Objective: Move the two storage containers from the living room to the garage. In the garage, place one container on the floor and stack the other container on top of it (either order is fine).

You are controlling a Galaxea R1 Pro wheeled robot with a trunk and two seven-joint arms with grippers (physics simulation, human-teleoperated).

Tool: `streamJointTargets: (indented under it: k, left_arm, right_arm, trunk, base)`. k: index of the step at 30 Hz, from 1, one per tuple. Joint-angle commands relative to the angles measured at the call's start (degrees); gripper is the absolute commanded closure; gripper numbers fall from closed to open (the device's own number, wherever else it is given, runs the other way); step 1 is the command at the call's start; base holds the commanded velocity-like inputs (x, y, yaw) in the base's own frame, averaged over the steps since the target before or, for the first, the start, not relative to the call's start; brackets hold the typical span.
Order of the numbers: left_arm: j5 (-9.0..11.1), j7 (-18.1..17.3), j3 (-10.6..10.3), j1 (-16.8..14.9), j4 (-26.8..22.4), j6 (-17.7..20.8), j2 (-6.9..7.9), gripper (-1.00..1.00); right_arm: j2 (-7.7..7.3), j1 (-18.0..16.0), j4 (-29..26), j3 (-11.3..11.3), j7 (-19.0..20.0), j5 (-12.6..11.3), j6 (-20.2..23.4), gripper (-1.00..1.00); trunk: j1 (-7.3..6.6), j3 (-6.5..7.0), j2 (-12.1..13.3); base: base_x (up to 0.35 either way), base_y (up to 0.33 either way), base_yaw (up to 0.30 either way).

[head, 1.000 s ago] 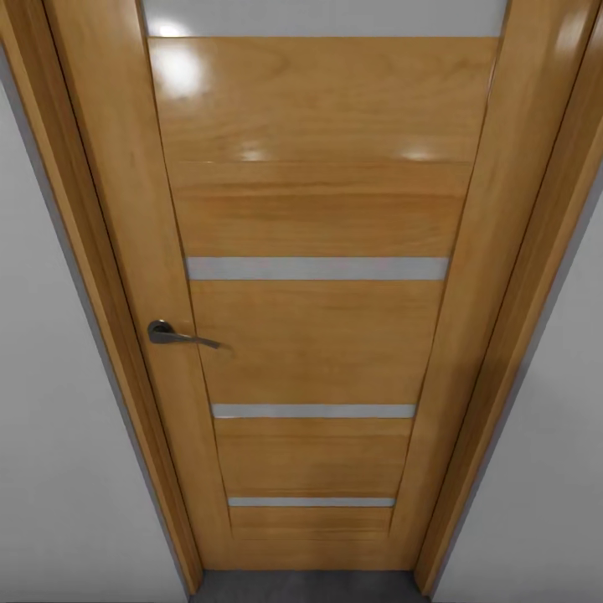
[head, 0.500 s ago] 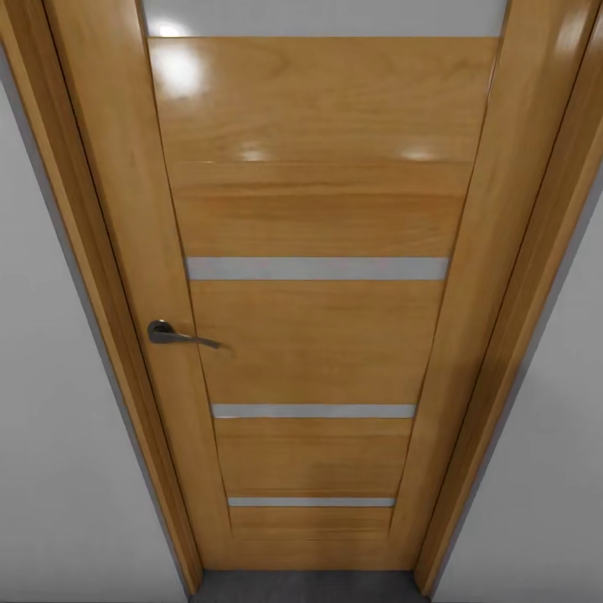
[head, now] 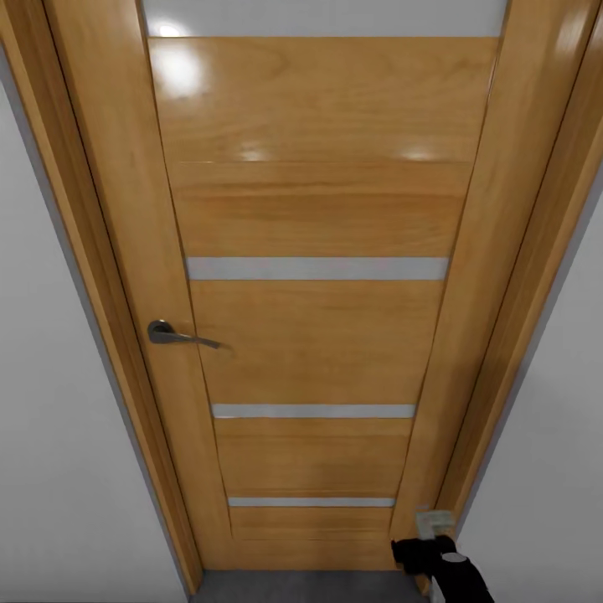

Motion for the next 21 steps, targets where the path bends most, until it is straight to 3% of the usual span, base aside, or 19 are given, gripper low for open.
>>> streamJointTargets:
  k: [1,4,6,9,15,17,18,21]
  left_arm:
    - [0.3,0.0,0.0,0.0,0.0,-0.1,0.0,-1.0]
    - [0.3,0.0,0.0,0.0,0.0,-0.1,0.0,-1.0]
    - [0.3,0.0,0.0,0.0,0.0,-0.1,0.0,-1.0]
    - [0.3,0.0,0.0,0.0,0.0,-0.1,0.0,-1.0]
    - [0.3,0.0,-0.1,0.0,0.0,-0.1,0.0,-1.0]
    - [0.3,0.0,-0.1,0.0,0.0,-0.1,0.0,-1.0]
    - [0.3,0.0,-0.1,0.0,0.0,-0.1,0.0,-1.0]
    - [0.3,0.0,-0.1,0.0,0.0,-0.1,0.0,-1.0]
  right_arm:
    - [0.07,-1.5,-0.1,0.1,0.1,0.6,1.7,-1.0]
    - [1.15,-6.0,-0.4,0.8,0.1,1.0,7.3,-1.0]
    - [3.84,-9.3,-1.3,3.6,-0.1,1.3,9.6,-1.0]
    - [6.06,-10.3,-4.8,7.3,-0.3,1.4,13.1,-1.0]
    - [7.86,-10.7,-9.8,11.4,-0.4,1.4,17.0,-1.0]
    - [9.23,-10.7,-12.0,13.2,-0.4,1.7,18.5,-1.0]
    - [10.48,-12.4,-13.9,15.9,-0.3,4.5,20.8,-1.0]
    - [10.48,-15.4,-14.6,18.5,-0.2,7.1,21.8,-1.0]
  trunk:
    - [0.0,-0.06,0.0]
    - [0.0,-0.06,0.0]
    - [0.0,-0.06,0.0]
    - [0.0,-0.06,0.0]
    - [0.0,-0.06,0.0]
    - [0.0,-0.06,0.0]
    - [0.0,-0.06,0.0]
    - [0.0,-0.06,0.0]
  base:
    - [0.0,0.0,0.0]
    - [0.0,0.0,0.0]
    - [0.0,0.0,0.0]
    - [0.0,0.0,0.0]
    - [0.0,0.0,0.0]
    - [0.0,0.0,0.0]
    - [0.0,0.0,0.0]
    - [0.0,0.0,0.0]
